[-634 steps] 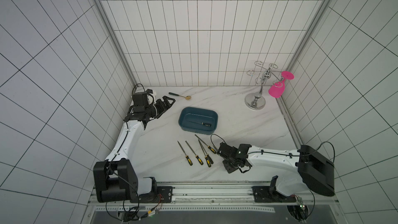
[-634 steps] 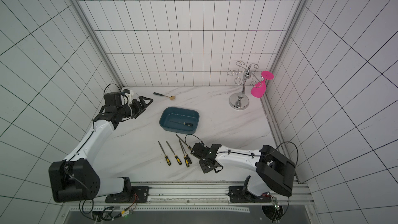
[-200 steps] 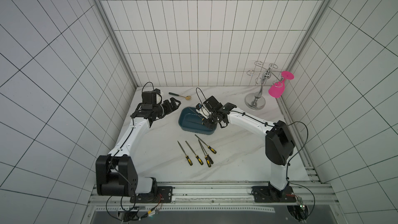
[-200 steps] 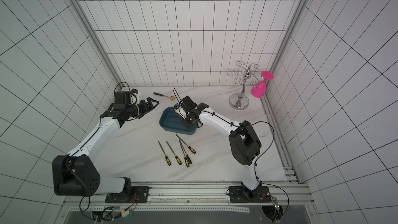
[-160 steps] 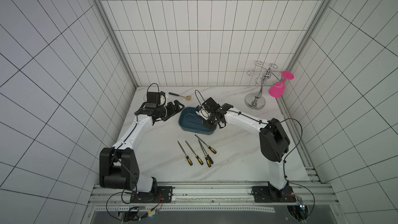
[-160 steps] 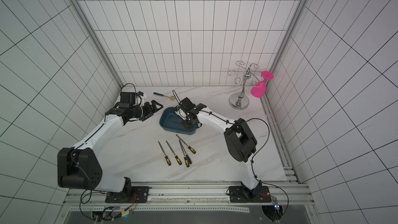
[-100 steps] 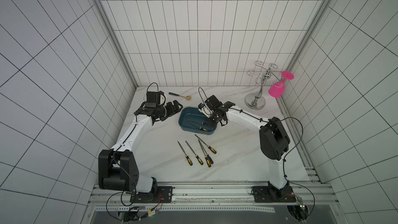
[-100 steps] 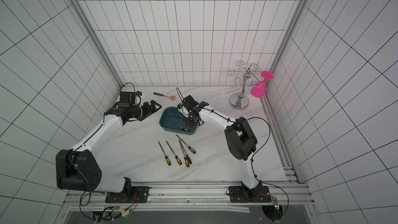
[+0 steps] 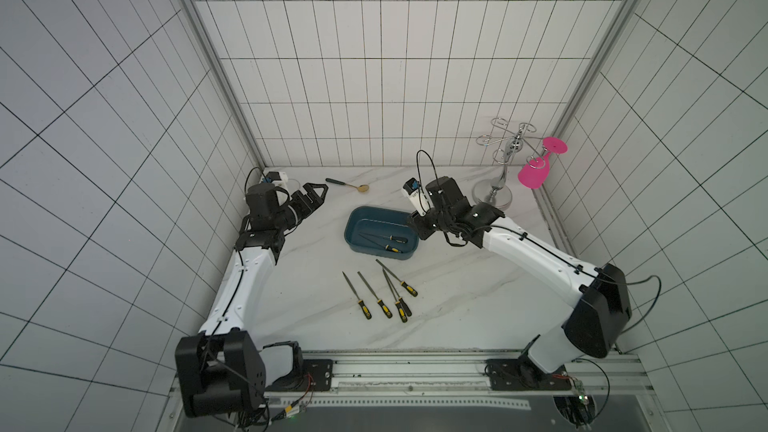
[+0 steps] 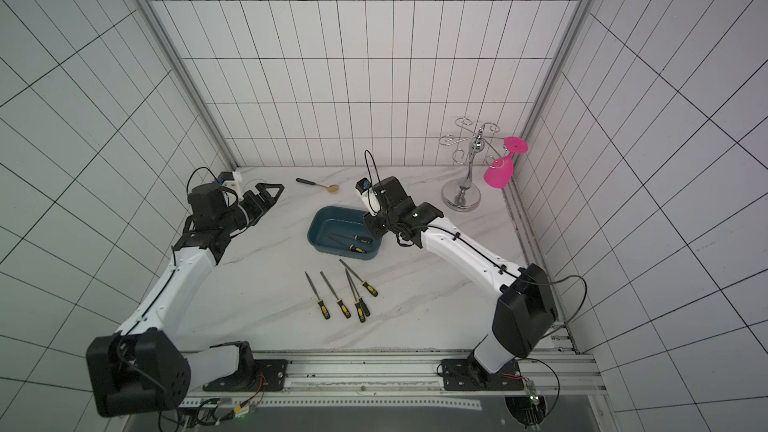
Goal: Put the file tool into the storage box
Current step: Place the file tool in the storage box, then pick up the file tool from the center of the board.
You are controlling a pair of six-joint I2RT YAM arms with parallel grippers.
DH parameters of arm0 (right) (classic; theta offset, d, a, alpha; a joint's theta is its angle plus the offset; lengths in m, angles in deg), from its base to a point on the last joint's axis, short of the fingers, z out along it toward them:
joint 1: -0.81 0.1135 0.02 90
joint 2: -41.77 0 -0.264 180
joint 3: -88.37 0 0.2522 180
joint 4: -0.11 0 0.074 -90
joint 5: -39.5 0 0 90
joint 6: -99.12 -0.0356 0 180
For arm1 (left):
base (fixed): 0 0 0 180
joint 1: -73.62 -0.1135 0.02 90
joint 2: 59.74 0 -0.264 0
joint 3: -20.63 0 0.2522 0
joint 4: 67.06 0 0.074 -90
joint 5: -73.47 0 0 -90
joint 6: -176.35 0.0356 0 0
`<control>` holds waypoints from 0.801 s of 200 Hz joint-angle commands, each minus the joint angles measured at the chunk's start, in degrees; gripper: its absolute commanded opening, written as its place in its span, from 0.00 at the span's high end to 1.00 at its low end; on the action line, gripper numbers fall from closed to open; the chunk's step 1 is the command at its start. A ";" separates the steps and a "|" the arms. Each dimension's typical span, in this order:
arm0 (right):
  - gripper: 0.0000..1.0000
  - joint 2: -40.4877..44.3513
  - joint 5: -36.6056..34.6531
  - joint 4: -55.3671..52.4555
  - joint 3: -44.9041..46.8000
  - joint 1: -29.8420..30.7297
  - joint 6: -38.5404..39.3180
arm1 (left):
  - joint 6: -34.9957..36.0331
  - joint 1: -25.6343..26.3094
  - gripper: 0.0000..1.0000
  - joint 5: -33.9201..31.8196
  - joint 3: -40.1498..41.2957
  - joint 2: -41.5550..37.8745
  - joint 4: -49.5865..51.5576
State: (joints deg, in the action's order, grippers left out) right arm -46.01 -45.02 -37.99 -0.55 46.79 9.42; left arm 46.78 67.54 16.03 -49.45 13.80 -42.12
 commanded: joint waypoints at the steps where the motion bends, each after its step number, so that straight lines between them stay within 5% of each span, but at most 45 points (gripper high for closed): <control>1: 0.60 5.13 0.46 7.20 9.23 -0.27 -5.35 | -0.20 0.11 0.02 6.96 -3.63 3.44 4.64; 31: 0.58 11.67 1.47 8.35 15.89 -0.27 -6.45 | -1.30 0.15 0.02 3.02 -3.45 3.20 5.96; 74: 0.57 14.69 0.35 4.78 20.16 -0.23 -7.66 | 4.01 3.00 0.02 5.77 -7.82 6.35 12.14; 126: 0.57 18.00 -2.35 6.50 27.91 -0.19 -12.97 | 14.70 14.50 0.02 -9.90 -9.78 3.46 20.25; 160: 0.56 18.09 -1.49 6.73 31.55 0.17 -15.85 | 15.40 15.40 0.02 -10.60 -10.36 4.77 21.12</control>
State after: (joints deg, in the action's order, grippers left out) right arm -28.88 -46.27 -32.33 27.95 46.79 -3.02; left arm 59.07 83.25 9.40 -57.75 18.41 -23.56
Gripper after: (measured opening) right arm 0.432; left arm 0.980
